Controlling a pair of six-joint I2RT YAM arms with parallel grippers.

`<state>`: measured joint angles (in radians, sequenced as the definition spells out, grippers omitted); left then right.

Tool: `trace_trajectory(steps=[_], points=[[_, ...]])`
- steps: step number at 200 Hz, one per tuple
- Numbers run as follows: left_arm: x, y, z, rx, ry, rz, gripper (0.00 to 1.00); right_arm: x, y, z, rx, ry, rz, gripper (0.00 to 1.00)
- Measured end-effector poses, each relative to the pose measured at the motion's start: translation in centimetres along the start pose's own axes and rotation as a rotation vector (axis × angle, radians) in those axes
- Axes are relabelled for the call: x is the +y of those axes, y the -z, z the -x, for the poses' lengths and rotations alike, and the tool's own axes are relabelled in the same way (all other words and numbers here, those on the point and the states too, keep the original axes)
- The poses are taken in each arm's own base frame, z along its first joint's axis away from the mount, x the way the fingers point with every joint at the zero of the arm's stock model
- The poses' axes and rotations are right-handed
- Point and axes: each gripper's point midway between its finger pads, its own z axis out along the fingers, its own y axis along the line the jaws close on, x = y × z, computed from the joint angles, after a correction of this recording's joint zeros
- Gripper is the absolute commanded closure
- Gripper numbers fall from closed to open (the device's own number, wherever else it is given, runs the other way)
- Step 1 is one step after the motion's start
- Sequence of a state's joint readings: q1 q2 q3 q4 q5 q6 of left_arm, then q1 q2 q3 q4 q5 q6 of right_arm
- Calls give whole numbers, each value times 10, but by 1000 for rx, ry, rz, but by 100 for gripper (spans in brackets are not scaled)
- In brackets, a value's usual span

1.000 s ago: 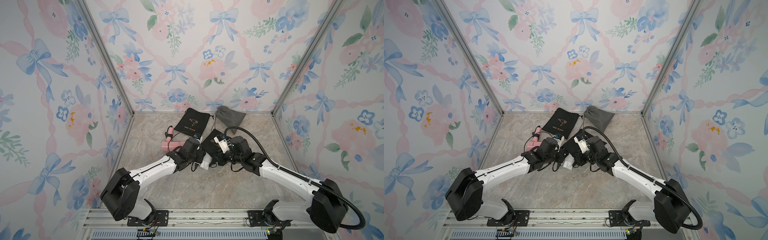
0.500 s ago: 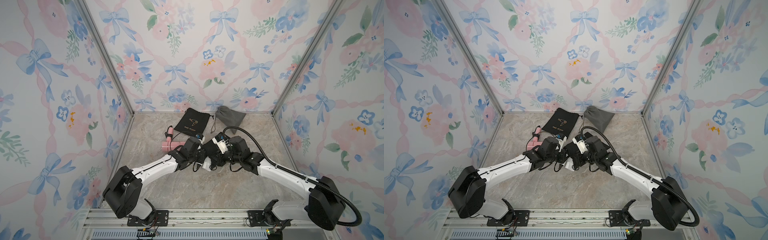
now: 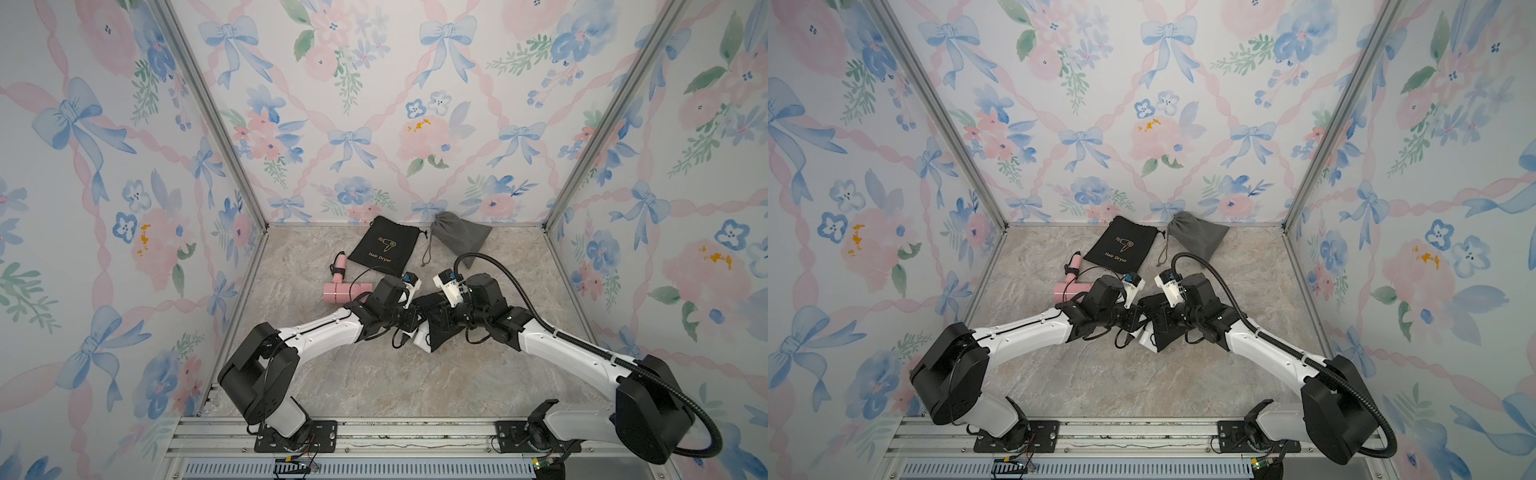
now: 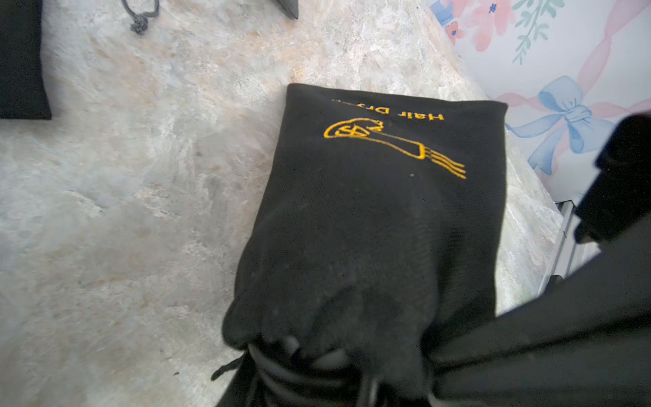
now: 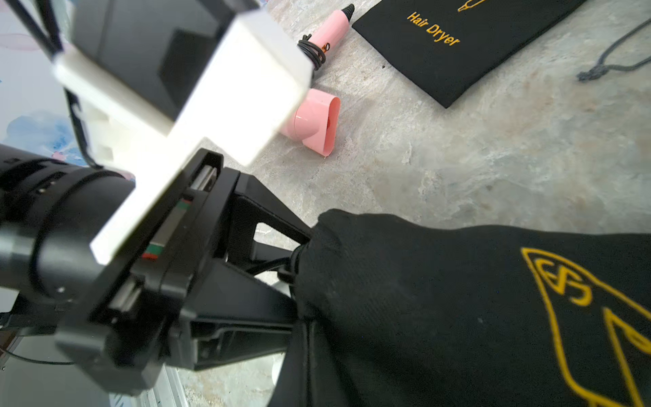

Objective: Pack away hair dryers
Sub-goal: Place the hair dryer in the drawstring bag.

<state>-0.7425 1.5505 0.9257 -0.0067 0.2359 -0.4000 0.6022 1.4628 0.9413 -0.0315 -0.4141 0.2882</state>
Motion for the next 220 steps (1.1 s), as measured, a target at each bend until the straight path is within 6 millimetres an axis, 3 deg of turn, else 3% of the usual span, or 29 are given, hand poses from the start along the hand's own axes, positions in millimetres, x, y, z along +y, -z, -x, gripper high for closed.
trace_trajectory(steps=[68,116,175,220], points=[[2,-9,29,-111,28,-62,75,-4,8,-18,-4,-18,15,100],[6,-32,25,-113,68,-84,74,-9,-1,-24,14,-44,24,100],[8,-42,21,-117,79,-100,69,-25,-4,-28,30,-79,-3,100],[14,-46,4,-88,91,-93,67,-44,2,-32,43,-109,-58,100]])
